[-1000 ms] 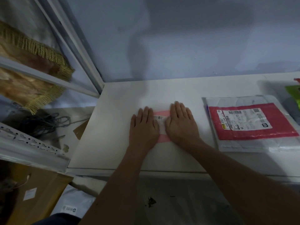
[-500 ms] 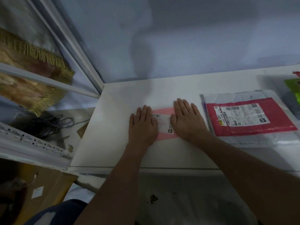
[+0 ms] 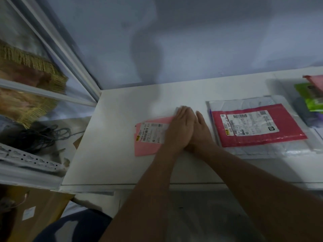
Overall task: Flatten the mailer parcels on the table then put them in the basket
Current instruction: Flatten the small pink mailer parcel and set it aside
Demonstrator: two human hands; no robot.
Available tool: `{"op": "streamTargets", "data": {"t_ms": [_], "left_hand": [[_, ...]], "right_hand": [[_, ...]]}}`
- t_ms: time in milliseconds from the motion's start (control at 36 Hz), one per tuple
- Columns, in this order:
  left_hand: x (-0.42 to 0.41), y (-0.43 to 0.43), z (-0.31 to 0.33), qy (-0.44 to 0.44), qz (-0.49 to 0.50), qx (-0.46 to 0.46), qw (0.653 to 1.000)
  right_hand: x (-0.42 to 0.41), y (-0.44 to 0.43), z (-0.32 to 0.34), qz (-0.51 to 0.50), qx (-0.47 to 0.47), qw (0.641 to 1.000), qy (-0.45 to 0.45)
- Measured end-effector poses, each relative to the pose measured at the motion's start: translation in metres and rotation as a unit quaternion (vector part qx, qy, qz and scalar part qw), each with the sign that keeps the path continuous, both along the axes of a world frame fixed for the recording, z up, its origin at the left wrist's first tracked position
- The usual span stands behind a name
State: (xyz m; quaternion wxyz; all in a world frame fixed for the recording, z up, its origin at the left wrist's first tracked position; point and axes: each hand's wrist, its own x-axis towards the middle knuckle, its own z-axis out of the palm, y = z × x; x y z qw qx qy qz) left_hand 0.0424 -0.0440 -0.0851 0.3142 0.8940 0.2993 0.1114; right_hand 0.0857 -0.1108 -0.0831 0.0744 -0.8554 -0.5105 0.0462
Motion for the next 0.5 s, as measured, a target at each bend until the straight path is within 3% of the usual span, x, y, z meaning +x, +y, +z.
{"op": "streamTargets", "data": {"t_ms": [56,167,444,500], "left_hand": [[-0.002,0.006,-0.005,0.012,0.011,-0.028,0.999],[-0.004,-0.003,0.003,-0.017,0.032,-0.094,0.995],[-0.025,0.003,0.012,0.048,0.058,-0.032,0.997],[-0.033,0.007,0.012,0.081,0.035,0.030,0.996]], "right_hand": [[-0.002,0.004,0.000,0.015,-0.037,0.998,-0.048],[0.000,0.003,0.002,0.022,-0.064,0.996,-0.056],[0.001,0.005,0.000,0.022,-0.053,0.998,-0.012],[0.000,0.006,-0.001,0.012,-0.042,0.999,-0.007]]}}
